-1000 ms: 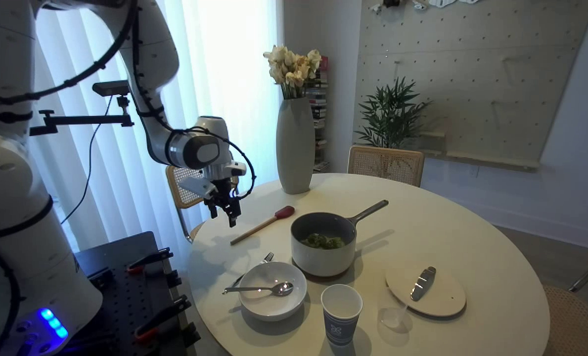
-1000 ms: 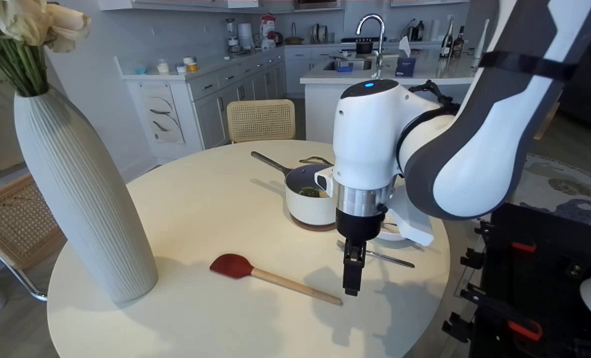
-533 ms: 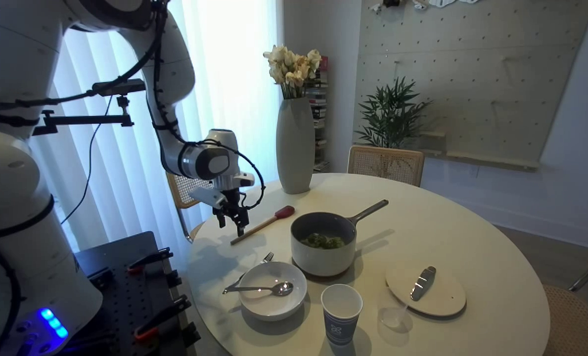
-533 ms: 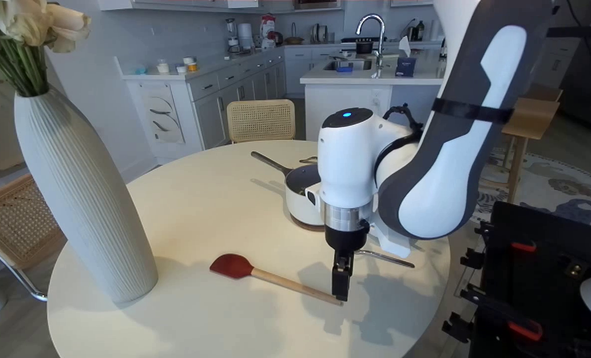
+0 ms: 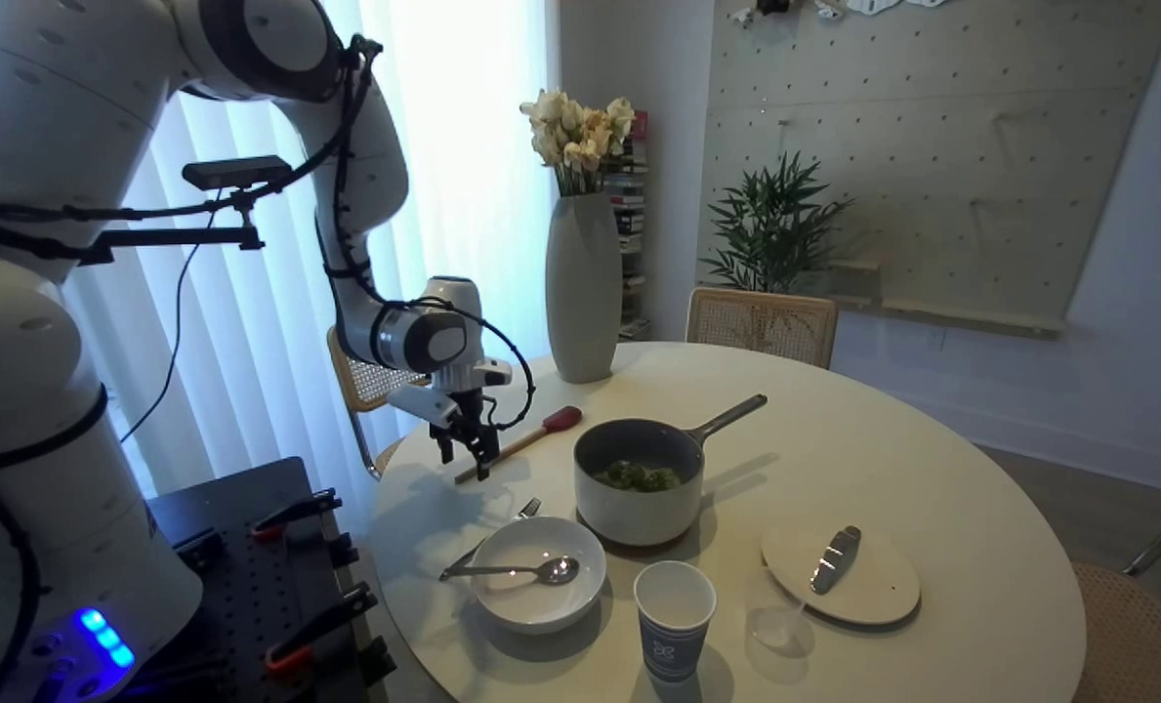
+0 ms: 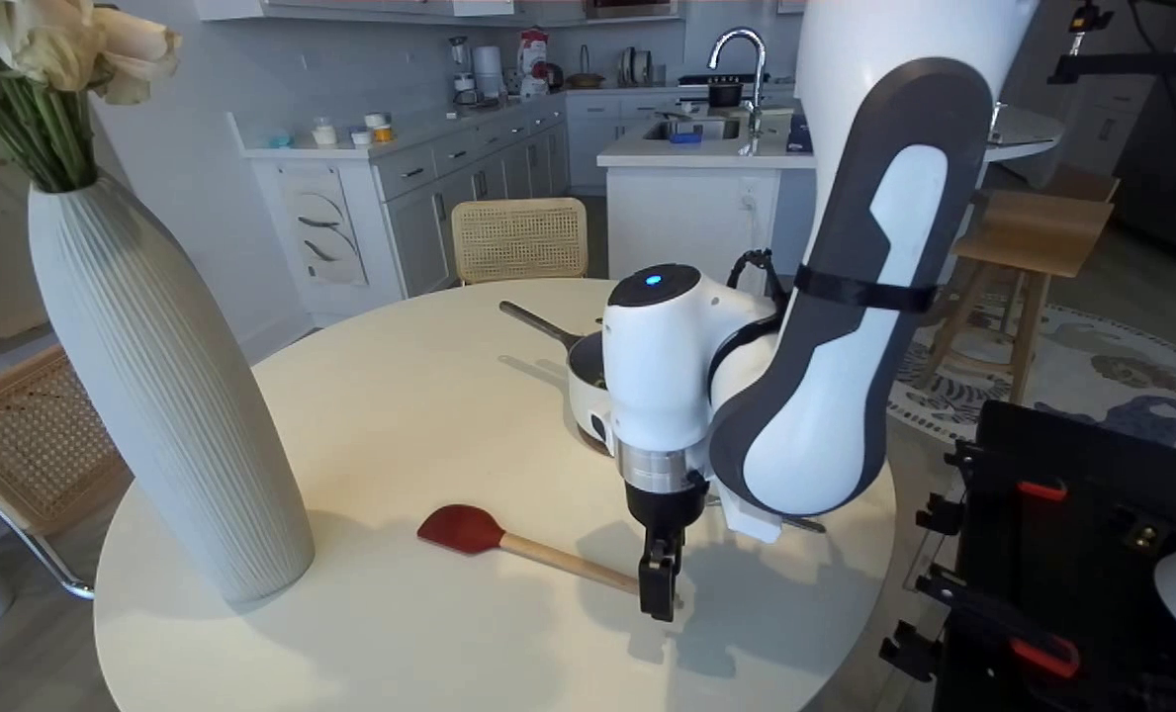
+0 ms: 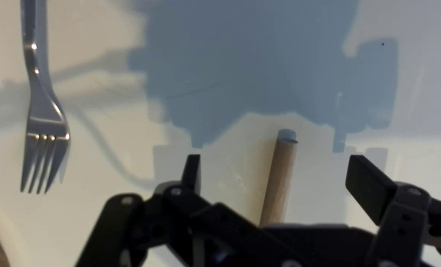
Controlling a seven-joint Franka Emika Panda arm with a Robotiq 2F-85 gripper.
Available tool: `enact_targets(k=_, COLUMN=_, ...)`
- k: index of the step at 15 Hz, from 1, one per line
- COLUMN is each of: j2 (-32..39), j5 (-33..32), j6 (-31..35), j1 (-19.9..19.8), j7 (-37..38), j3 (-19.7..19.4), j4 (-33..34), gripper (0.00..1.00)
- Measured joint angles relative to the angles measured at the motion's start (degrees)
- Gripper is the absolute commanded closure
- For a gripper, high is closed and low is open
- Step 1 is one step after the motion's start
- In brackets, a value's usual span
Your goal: Pick the spatula on the table and put it in the pot
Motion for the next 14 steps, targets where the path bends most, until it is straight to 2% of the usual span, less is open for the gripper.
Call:
enact_targets(k=13, j2=5.6, j5=0.2, j6=0.1, j1=1.5, j7=1.0, j3=-0.6, j4=5.9, gripper=0.0)
enact_targets(k=14, j2=5.7, j5=0.2, j6=0.1, j1=1.5, j7=1.2, j3=-0.6, j4=5.9, gripper=0.08)
